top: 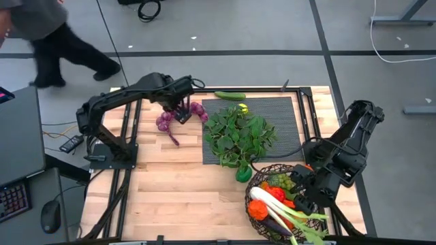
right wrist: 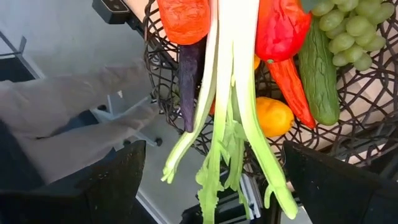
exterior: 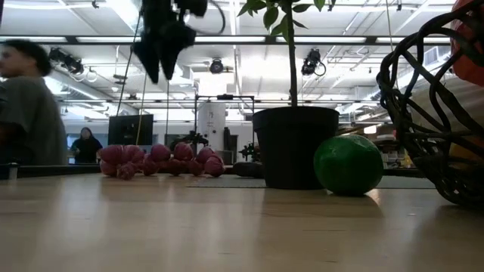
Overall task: Build produce basket
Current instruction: Put the purple eggplant into the brown wire basket
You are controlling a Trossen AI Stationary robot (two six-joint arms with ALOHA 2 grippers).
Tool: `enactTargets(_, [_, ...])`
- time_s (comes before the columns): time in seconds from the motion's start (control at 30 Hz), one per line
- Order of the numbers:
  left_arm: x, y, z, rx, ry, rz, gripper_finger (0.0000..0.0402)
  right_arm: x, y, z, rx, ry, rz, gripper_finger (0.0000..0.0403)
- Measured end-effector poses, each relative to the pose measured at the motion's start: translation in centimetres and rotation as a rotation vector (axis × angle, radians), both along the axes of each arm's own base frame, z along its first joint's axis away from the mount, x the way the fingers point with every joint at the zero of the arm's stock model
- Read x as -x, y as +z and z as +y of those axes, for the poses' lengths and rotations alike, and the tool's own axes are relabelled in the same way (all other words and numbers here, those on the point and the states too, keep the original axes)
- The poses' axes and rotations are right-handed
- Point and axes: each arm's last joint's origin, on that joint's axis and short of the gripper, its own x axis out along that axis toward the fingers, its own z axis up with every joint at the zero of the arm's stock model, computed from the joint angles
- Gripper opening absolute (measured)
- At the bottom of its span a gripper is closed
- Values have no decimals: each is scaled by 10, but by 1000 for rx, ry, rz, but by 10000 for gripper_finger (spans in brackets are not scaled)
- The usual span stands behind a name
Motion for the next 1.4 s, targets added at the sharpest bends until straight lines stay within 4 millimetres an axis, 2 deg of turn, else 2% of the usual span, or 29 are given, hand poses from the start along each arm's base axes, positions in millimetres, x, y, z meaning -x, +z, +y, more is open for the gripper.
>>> enactTargets(0.13, [-2, -21, 10, -6, -81, -5, 297, 2, 0, 2, -1, -8, -6, 380])
enactTargets(0.3, [-27, -15, 4, -142, -321, -144, 297, 3, 0, 3, -2, -3, -7, 380])
enactTargets(0.4, [-45, -16, 1, -179, -379, -239, 297, 2, 1, 4, -14, -7, -15, 380])
enactTargets(0.57, [-74, -43, 12, -126, -475, -300, 297, -2, 2, 3, 20, -118, -92, 380])
enactTargets(0.67, [-92, -56, 15, -197, -635, -307, 295, -4, 2, 1, 41, -208, -133, 380])
enactTargets(0.77, [-104, -71, 20, -286, -789, -237, 287, -5, 3, 2, 22, -244, -133, 380])
enactTargets(0.83, [-110, -80, 25, -351, -757, -185, 282, -5, 3, 3, 5, -265, -130, 380])
enactTargets(0.97, [-113, -96, 24, -264, -559, -188, 273, -7, 5, 5, -44, -310, -132, 380])
enactTargets(1.1, [-119, -113, 22, -178, -606, -186, 262, -8, 6, 6, -66, -322, -140, 380])
enactTargets(1.23, [-126, -132, 25, -167, -660, -156, 249, -11, 4, 8, -36, -343, -167, 380])
enactTargets(1.4, [-132, -152, 28, -147, -664, -131, 240, -20, -5, 19, -26, -343, -163, 379])
